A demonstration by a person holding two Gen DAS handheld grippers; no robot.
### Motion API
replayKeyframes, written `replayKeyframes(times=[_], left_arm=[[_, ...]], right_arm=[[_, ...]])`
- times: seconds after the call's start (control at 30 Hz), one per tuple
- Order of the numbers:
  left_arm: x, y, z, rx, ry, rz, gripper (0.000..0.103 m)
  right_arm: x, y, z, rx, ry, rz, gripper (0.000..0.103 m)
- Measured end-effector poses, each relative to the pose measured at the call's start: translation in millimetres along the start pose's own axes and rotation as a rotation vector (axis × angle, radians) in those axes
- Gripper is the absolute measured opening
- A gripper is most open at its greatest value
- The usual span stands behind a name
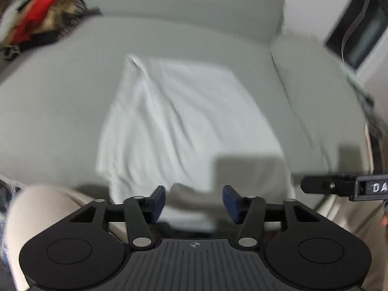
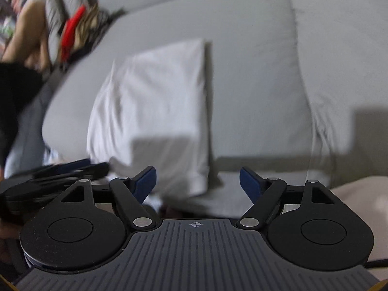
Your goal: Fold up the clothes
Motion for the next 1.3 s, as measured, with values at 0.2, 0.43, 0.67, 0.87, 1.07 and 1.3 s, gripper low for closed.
replayKeyframes(times=[0.2, 0.43, 0.67, 0.87, 1.07, 1.3], left_arm=[[15.0, -18.8, -49.8, 0.186, -0.022, 0.083, 0.064], [-2.2, -42.3, -86.8, 0.237, 0.016, 0.077, 0.072], [-39.7, -55.2, -103.1, 0.207, 0.165, -0.018, 0.070], [-66.0, -74.4, -93.1, 0.138, 0.303, -0.057, 0.071], [-97.3, -90.2, -80.8, 0.177, 0.350, -0.033, 0.053], [-53.1, -82.3, -38.1, 0.013, 0.157, 0.087, 0.012]], right_arm=[[-6.0, -10.2, 28.2, -0.164, -0.083, 0.053, 0.077], [-39.7, -45.3, 25.6, -0.158, -0.175, 0.019, 0.071], [-76.1, -65.5, 34.6, -0.180, -0.270, -0.008, 0.066], [-116.1, -95.8, 39.9, -0.215, -0.402, 0.005, 0.061], [-147.0, -119.9, 25.7, -0.255, -0.358, 0.060, 0.015], [-77.9, -102.9, -13.0, -0.105, -0.270, 0.261, 0.007]])
Point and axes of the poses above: each gripper's, at about its wrist camera, not at the fingertips, and x roughly against the way its jaws point, z to its right, y to its underside, the point moved 2 cm from there along -x, roughly the way its jaws point, and after that the axes turned 4 degrees about -z, right-handed, at the moved point
